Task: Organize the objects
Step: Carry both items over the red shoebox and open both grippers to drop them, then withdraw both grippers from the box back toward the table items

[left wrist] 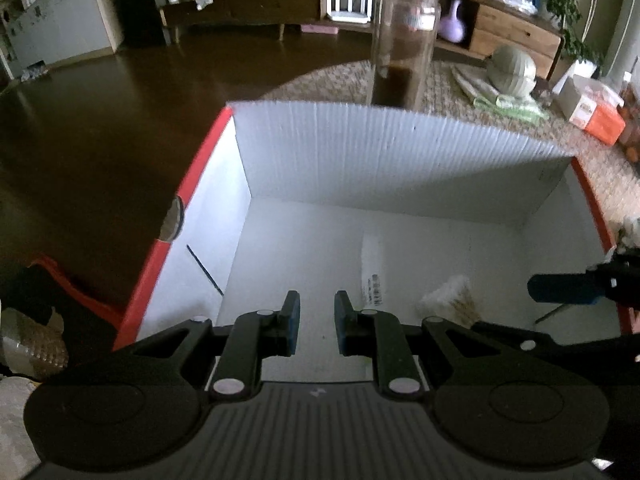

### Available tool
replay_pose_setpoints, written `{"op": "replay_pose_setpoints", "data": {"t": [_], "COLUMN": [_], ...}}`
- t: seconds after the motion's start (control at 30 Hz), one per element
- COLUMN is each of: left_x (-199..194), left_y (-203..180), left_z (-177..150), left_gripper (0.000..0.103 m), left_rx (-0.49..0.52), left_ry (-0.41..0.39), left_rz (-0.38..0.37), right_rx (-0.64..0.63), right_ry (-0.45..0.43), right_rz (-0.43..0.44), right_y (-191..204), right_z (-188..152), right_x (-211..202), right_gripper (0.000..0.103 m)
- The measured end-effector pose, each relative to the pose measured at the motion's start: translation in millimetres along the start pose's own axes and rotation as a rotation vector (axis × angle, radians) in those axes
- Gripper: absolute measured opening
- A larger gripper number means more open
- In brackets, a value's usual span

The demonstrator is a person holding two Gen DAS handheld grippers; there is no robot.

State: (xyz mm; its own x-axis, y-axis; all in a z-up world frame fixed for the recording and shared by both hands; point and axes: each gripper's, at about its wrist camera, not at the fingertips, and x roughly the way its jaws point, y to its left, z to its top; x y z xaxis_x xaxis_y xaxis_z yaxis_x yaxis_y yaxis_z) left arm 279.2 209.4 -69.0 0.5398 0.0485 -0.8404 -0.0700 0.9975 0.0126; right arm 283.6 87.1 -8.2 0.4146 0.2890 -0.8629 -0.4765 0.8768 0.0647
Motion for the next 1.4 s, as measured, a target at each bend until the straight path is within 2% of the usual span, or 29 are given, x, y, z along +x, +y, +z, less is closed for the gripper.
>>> {"op": "replay_pose_setpoints", "data": {"t": [0.27, 0.57, 0.7, 0.77, 0.83, 0.93, 1.1, 1.23, 1.4], "left_x": [-33, -79, -96, -104, -115, -127, -140, -148, -151], "left_y": [-13, -33, -41, -47, -55, -65, -84, -100, -125], "left_z": [-4, -9, -15, -20, -26, -32, -42, -53, -66], "left_gripper": [0.016, 0.018, 0.033, 0.059, 0.068, 0.068, 0.069, 0.08, 0.081], "left_rx": [0.025, 0.022, 0.018, 0.034, 0.05, 0.078, 0.087, 0.092, 0.125], "left_ry": [-0.065, -0.146, -0.167, -0.187, -0.219, -0.24, -0.265, -0.284, -0.288], "left_rz": [0.006, -0.051, -0.071, -0.071, -0.072, -0.079, -0.093, -0.115, -0.135], "right_rx": [0.006, 0.019, 0.01, 0.006, 0.008, 0.002, 0.04, 0.092, 0.126], "right_ry": [-0.062, -0.142, -0.174, -0.191, -0.205, -0.224, -0.257, -0.28, -0.31], "right_rz": [-0.005, 0.013, 0.016, 0.021, 0.024, 0.013, 0.008, 0.011, -0.015], "right_y": [-7, -18, -21, -23, -25, -29, -46, -64, -85], "right_z": [-15, -35, -48, -57, -67, -82, -105, -122, -148], "right_x": [-42, -91, -111, -121, -131, -142, -158, -168, -178], "right_gripper": [0.057, 0.059, 0.063, 0.064, 0.064, 0.066, 0.076, 0.083, 0.095]}}
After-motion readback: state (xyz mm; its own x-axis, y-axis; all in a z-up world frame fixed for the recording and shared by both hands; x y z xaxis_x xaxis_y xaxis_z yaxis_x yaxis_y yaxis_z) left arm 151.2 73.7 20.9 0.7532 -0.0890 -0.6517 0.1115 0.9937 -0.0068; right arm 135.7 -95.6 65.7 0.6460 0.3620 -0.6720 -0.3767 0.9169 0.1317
